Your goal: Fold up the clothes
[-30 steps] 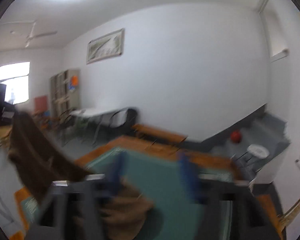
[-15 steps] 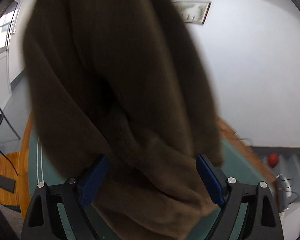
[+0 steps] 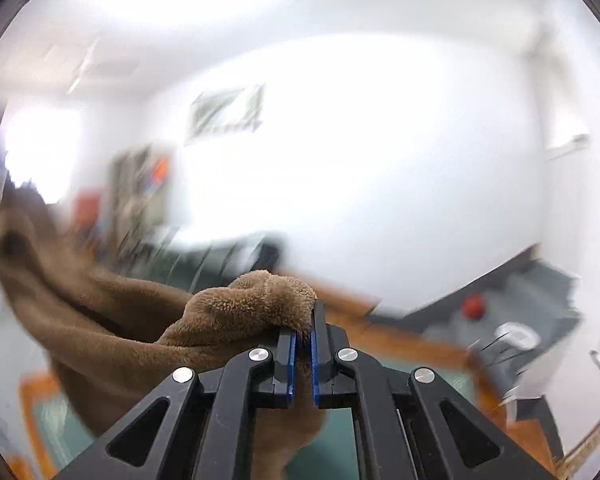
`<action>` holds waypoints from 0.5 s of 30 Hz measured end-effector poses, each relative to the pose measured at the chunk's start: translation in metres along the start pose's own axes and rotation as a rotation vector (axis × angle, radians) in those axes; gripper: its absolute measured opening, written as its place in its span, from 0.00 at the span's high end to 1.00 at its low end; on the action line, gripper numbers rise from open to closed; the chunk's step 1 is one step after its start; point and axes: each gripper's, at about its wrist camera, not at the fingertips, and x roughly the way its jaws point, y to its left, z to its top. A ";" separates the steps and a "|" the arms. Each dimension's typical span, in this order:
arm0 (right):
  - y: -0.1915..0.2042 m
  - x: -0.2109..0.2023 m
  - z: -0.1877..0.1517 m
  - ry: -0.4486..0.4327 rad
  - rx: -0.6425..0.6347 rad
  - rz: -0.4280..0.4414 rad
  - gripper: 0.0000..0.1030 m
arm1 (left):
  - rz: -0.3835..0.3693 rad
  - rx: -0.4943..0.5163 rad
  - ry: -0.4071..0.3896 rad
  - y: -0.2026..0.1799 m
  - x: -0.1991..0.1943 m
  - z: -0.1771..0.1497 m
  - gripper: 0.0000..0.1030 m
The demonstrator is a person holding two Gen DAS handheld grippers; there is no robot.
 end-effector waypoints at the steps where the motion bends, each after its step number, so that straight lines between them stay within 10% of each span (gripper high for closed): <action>1: -0.008 -0.010 0.011 -0.040 0.016 -0.027 0.95 | -0.002 0.000 0.019 0.002 0.007 -0.005 0.89; 6: -0.011 -0.026 0.025 -0.106 -0.019 -0.130 0.95 | -0.011 0.038 0.212 0.014 0.063 -0.052 0.85; 15: -0.033 0.047 -0.065 0.218 -0.011 -0.157 0.95 | 0.106 0.281 0.482 0.050 0.128 -0.143 0.59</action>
